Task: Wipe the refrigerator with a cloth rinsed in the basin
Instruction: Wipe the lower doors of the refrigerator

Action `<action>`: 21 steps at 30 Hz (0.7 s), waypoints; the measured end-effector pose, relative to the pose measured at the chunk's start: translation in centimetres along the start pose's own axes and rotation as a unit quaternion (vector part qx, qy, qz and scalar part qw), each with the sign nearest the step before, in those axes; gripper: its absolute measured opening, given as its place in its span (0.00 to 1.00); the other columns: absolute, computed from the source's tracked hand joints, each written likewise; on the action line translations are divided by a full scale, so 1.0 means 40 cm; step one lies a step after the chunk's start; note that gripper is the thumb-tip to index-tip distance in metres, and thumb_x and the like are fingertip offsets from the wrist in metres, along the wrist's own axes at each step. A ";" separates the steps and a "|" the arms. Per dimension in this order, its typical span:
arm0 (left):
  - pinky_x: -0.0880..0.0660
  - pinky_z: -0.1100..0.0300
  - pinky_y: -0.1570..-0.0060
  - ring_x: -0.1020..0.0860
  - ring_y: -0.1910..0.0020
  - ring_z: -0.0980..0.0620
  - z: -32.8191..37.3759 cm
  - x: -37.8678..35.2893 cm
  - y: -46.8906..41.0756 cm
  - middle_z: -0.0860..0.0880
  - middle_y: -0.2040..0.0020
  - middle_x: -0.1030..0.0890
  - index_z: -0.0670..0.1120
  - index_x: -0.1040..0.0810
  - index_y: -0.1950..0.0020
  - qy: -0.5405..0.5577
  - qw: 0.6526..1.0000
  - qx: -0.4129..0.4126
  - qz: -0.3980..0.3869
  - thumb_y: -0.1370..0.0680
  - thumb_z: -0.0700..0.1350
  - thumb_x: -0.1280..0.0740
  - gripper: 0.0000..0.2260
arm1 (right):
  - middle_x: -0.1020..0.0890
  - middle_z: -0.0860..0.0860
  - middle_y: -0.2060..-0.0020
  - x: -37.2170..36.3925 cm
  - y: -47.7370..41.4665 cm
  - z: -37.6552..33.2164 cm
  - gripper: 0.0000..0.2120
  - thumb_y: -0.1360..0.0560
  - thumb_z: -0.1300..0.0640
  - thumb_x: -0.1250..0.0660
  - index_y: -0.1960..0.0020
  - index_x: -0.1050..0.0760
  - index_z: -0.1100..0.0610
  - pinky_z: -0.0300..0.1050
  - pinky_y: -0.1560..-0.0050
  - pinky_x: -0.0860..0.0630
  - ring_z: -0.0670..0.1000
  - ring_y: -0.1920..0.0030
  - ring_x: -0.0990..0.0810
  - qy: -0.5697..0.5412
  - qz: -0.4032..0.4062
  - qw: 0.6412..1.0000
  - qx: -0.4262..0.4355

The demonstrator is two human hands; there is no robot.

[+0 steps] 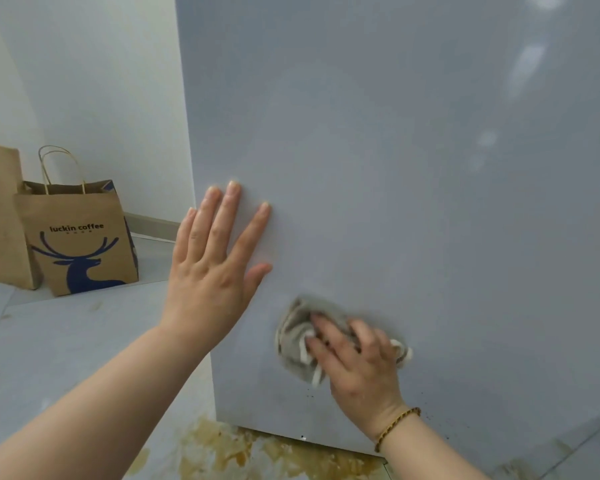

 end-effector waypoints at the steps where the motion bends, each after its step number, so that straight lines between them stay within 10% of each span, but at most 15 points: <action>1: 0.56 0.57 0.28 0.59 0.25 0.54 -0.004 -0.002 0.001 0.42 0.30 0.44 0.52 0.47 0.29 -0.002 1.000 -0.003 0.003 0.24 0.53 0.42 0.25 | 0.29 0.45 0.42 -0.001 -0.033 0.003 0.14 0.20 0.61 0.52 0.47 0.30 0.50 0.46 0.53 0.36 0.52 0.51 0.32 -0.006 0.030 0.999 -0.034; 5: 0.57 0.58 0.28 0.61 0.26 0.57 -0.007 -0.009 0.004 0.42 0.30 0.45 0.52 0.47 0.29 0.007 1.000 -0.005 -0.003 0.23 0.54 0.44 0.24 | 0.28 0.45 0.42 -0.045 -0.047 -0.050 0.13 0.20 0.60 0.52 0.48 0.30 0.49 0.45 0.52 0.36 0.52 0.50 0.31 -0.018 0.017 0.999 -0.032; 11: 0.57 0.58 0.28 0.56 0.26 0.49 0.000 -0.011 0.006 0.42 0.31 0.44 0.51 0.47 0.29 0.024 1.000 0.008 0.006 0.24 0.52 0.41 0.25 | 0.17 0.43 0.51 -0.124 0.064 -0.118 0.32 0.22 0.65 0.60 0.59 0.18 0.48 0.44 0.50 0.36 0.52 0.49 0.31 -0.011 -0.137 0.967 0.215; 17: 0.59 0.58 0.28 0.53 0.30 0.46 0.006 -0.008 0.010 0.42 0.30 0.45 0.51 0.47 0.29 0.023 1.000 0.014 -0.003 0.24 0.50 0.42 0.25 | 0.20 0.44 0.45 -0.118 -0.027 -0.142 0.13 0.22 0.61 0.53 0.50 0.30 0.51 0.45 0.53 0.36 0.52 0.50 0.30 -0.074 -0.052 0.995 0.045; 21: 0.60 0.59 0.28 0.52 0.30 0.43 0.017 0.001 0.007 0.43 0.30 0.46 0.47 0.44 0.29 0.040 0.998 0.034 -0.017 0.25 0.49 0.41 0.26 | 0.18 0.42 0.47 -0.158 0.061 -0.154 0.22 0.24 0.63 0.52 0.53 0.21 0.47 0.44 0.52 0.37 0.52 0.48 0.31 -0.025 -0.152 0.975 0.163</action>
Point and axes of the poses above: each hand's wrist, its own y-axis away from the middle knuckle, its own x-axis out of the back of the hand, z = x × y, the point moved 1 cm from there along -y, towards the middle knuckle
